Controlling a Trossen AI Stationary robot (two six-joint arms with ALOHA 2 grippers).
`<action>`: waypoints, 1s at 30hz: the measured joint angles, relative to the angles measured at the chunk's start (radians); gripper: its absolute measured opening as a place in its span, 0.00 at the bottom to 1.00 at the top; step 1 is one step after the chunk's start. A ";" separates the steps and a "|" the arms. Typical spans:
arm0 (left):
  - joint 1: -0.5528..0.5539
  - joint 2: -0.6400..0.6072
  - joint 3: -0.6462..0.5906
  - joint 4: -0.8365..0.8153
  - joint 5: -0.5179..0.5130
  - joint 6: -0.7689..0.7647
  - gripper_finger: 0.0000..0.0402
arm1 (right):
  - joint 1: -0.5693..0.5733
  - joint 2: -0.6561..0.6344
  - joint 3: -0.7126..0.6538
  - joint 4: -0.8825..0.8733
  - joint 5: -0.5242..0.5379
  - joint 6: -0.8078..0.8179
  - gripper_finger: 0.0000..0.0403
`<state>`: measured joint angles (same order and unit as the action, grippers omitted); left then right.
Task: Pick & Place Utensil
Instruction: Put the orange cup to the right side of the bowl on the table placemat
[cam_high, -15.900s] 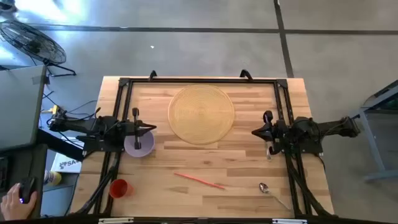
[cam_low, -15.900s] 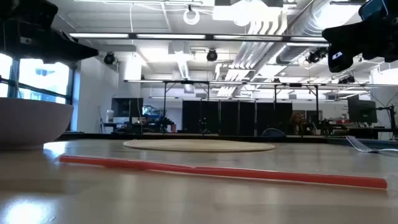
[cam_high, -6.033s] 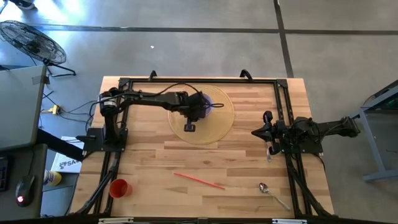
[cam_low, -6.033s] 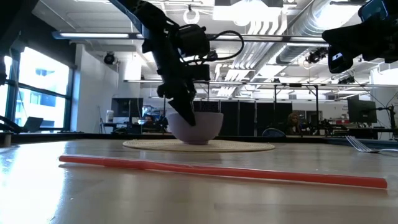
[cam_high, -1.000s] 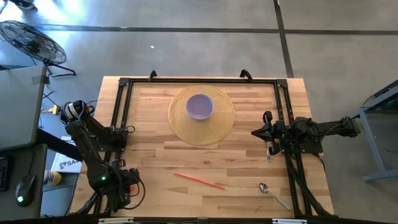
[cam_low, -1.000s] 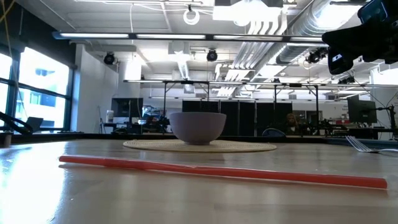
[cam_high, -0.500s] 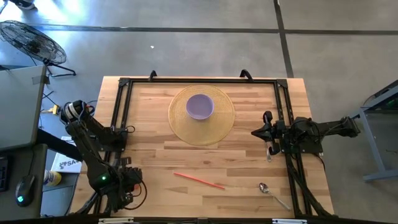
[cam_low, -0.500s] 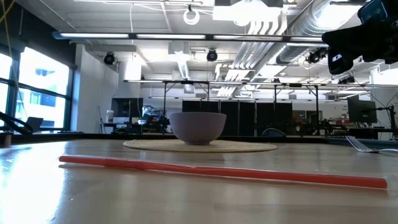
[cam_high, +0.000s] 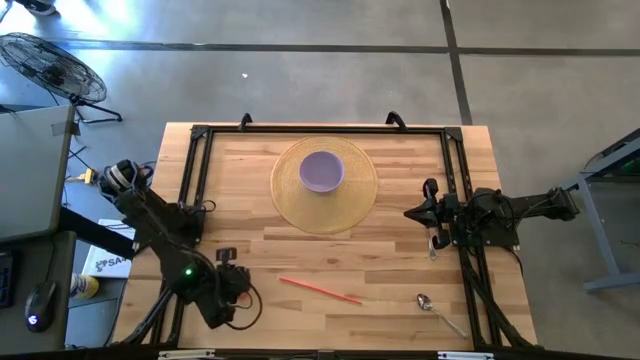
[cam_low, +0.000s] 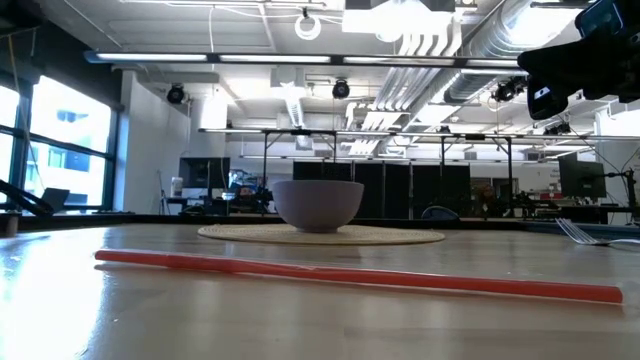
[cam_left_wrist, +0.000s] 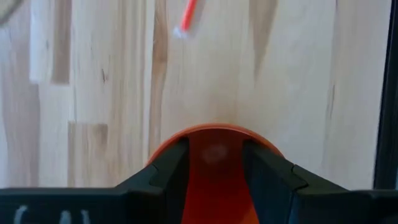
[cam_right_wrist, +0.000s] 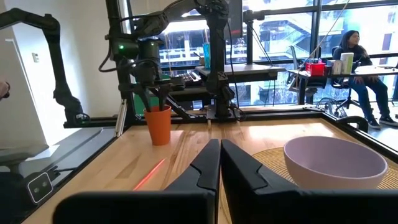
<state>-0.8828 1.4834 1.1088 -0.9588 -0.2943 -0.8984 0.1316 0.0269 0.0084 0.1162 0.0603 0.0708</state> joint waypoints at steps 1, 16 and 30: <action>0.010 0.000 0.000 0.008 -0.003 0.018 0.35 | 0.000 0.000 0.000 0.000 0.000 0.000 0.02; 0.126 -0.006 0.000 0.149 -0.114 0.305 0.35 | 0.000 0.000 0.000 0.000 0.000 0.000 0.01; -0.036 -0.114 0.124 -0.131 0.096 -0.161 0.35 | 0.000 0.000 0.000 0.000 0.000 0.000 0.01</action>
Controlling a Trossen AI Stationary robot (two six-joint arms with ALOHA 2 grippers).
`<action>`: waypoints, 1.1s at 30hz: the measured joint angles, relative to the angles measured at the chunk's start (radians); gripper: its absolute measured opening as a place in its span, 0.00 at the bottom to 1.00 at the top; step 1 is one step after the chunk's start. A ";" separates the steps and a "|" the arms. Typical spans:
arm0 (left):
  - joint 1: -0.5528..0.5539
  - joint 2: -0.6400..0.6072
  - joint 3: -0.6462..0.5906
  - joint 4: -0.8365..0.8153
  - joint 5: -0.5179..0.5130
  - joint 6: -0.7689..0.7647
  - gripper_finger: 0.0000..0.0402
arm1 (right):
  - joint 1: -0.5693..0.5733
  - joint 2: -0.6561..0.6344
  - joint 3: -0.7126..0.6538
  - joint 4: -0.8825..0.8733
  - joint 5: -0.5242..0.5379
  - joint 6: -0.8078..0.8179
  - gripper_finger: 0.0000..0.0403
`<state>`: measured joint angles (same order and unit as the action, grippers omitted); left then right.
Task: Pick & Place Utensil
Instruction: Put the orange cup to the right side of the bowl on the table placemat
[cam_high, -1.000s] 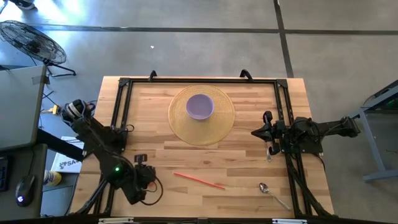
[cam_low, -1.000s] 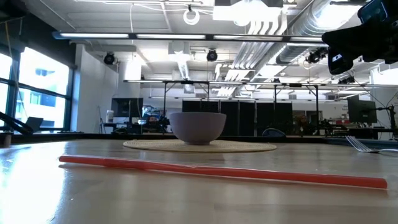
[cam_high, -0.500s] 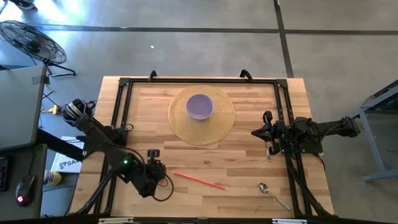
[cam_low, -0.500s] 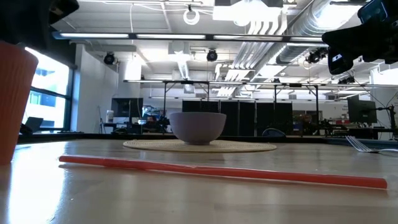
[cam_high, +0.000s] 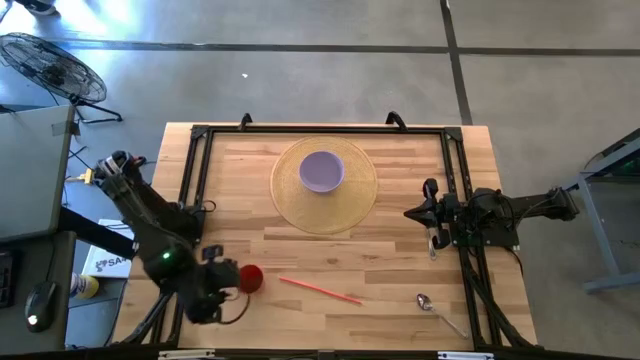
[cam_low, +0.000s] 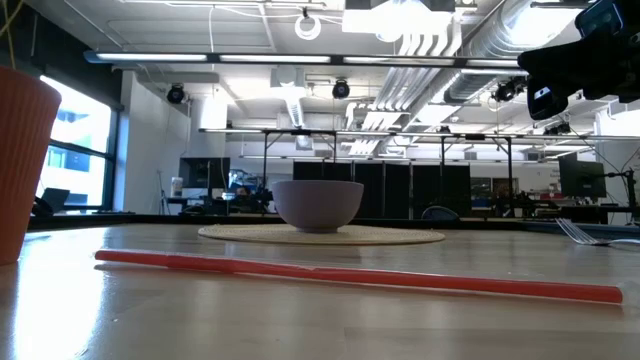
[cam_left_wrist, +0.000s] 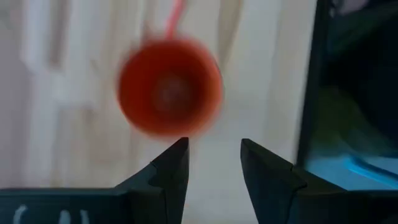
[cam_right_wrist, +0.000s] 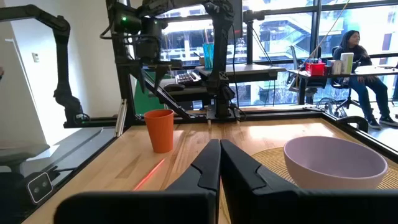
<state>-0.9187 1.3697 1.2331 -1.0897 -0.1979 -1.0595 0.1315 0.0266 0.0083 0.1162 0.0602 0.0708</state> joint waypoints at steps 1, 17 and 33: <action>-0.025 0.000 -0.001 -0.002 0.012 -0.045 0.35 | 0.000 0.000 0.000 0.000 0.000 0.000 0.01; -0.187 0.000 -0.191 -0.025 -0.158 -0.334 0.46 | 0.000 0.000 0.000 0.000 0.000 0.000 0.02; -0.189 0.001 -0.514 0.435 -0.325 -0.304 0.97 | 0.000 0.000 0.000 0.000 0.000 0.000 0.02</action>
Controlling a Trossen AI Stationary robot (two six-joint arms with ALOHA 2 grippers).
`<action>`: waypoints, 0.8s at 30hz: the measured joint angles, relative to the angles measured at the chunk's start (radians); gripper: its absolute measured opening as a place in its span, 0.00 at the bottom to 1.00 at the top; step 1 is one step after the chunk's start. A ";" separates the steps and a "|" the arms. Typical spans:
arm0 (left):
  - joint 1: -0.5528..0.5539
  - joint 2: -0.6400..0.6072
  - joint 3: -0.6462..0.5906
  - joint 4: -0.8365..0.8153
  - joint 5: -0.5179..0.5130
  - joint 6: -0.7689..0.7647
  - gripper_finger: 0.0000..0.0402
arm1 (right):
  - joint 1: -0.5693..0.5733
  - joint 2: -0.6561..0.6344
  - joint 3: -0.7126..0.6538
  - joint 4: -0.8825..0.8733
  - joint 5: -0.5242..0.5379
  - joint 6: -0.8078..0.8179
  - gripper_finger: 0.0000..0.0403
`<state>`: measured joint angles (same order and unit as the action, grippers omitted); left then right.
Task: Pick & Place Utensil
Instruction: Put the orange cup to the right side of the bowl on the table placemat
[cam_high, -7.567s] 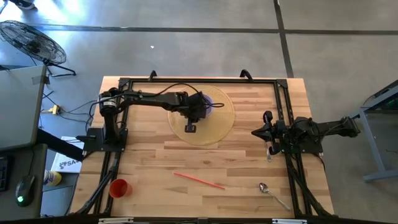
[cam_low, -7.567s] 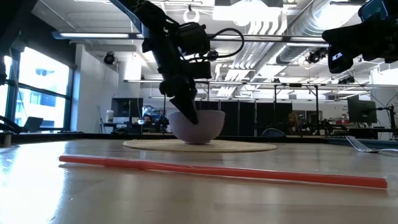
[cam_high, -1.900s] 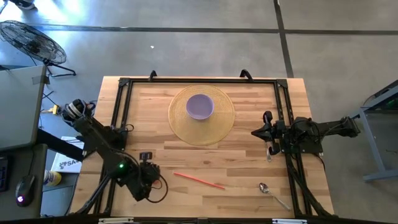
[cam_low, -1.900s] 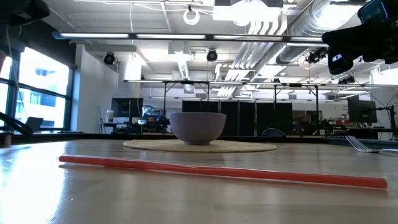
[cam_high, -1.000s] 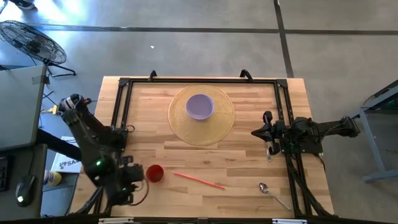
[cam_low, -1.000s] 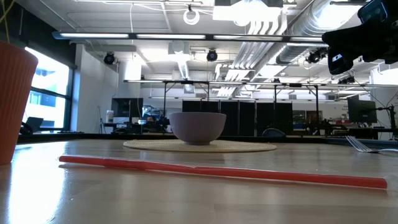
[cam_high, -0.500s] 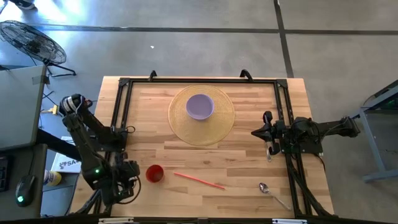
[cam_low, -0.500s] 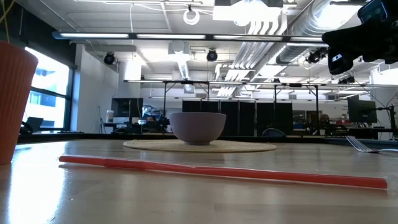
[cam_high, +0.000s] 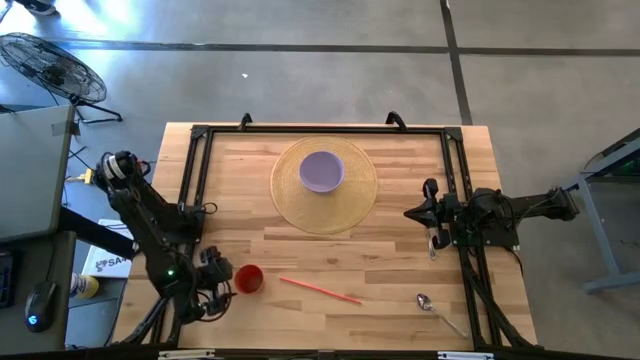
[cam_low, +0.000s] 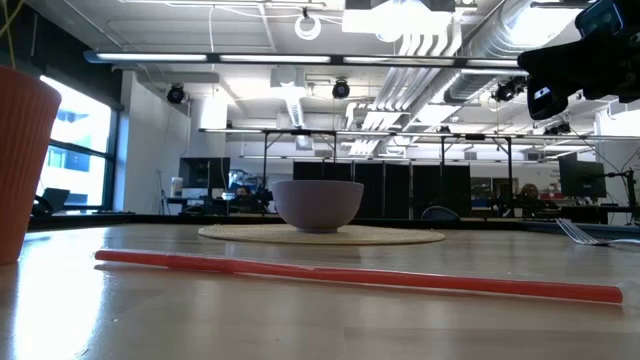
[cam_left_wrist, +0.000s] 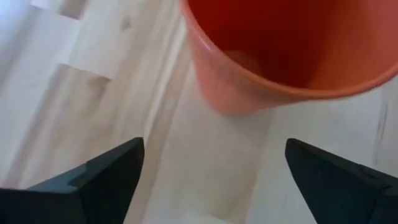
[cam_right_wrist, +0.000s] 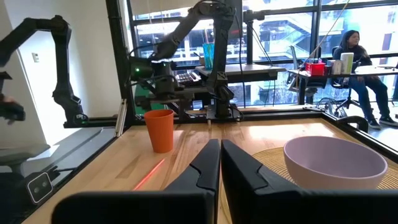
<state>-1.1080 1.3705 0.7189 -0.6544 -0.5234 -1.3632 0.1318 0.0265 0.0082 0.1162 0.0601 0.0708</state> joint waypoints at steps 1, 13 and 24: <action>0.000 0.001 -0.017 0.042 -0.009 0.018 0.97 | 0.000 0.000 0.000 0.000 0.000 0.000 0.02; 0.001 0.134 -0.065 0.290 -0.183 0.173 0.97 | 0.000 0.000 0.000 -0.001 0.000 0.000 0.01; 0.001 0.206 -0.065 0.405 -0.335 0.186 0.98 | 0.000 0.000 0.000 -0.001 0.000 0.000 0.01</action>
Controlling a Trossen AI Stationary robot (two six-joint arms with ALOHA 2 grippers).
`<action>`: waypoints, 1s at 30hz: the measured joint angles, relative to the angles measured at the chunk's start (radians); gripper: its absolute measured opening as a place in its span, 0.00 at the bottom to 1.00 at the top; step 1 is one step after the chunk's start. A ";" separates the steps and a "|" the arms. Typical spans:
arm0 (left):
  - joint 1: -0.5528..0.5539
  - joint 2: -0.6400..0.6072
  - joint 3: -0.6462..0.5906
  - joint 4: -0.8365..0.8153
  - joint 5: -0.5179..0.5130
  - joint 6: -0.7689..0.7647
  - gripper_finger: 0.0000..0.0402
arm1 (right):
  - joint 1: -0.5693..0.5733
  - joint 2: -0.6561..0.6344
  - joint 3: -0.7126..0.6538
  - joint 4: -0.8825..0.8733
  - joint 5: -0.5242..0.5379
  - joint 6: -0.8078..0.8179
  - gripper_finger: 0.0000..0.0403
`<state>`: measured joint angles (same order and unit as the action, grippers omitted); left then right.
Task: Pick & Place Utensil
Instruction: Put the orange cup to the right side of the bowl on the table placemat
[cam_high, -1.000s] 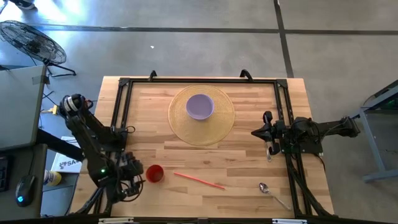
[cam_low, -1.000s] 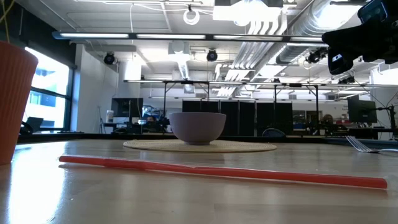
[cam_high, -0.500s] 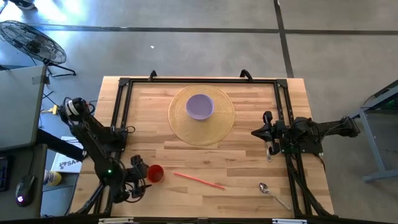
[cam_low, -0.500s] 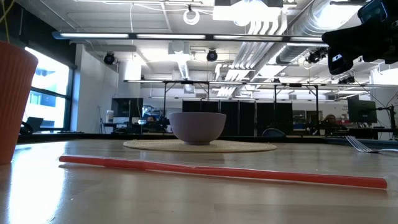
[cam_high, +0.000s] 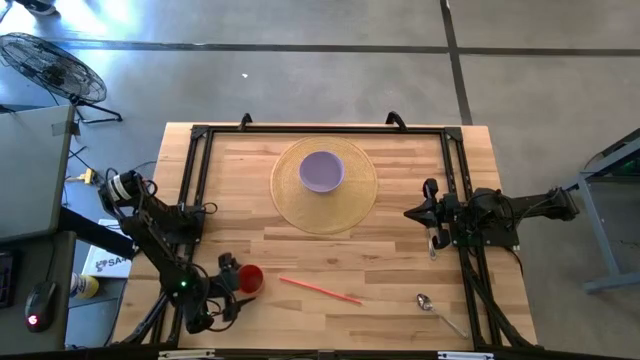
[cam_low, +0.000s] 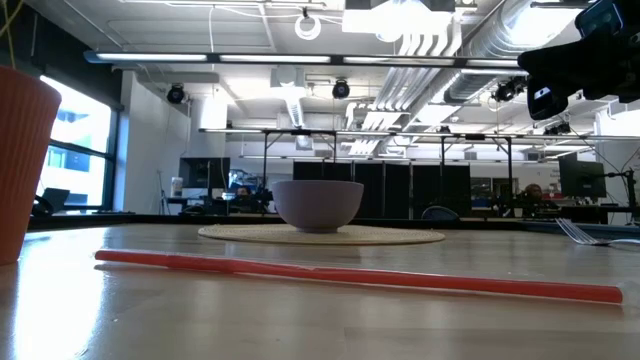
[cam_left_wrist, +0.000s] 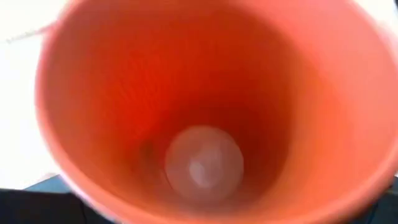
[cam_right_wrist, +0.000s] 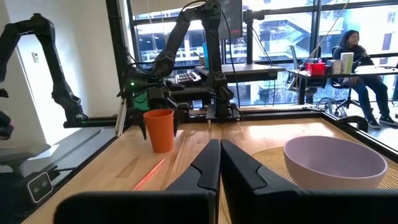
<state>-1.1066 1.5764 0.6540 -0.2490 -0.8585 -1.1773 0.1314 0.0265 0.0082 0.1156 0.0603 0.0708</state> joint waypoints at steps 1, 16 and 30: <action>0.000 0.000 0.000 0.003 -0.022 0.004 0.98 | 0.000 0.000 0.000 0.000 0.000 0.000 0.02; 0.001 0.000 0.000 0.016 -0.161 0.022 0.73 | 0.000 0.000 0.000 0.001 0.000 0.000 0.02; 0.250 -0.065 0.013 0.024 -0.097 0.215 0.72 | 0.000 0.000 0.000 0.001 0.000 0.000 0.01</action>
<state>-0.8565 1.5119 0.6669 -0.2250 -0.9550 -0.9625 0.1316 0.0265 0.0084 0.1162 0.0603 0.0708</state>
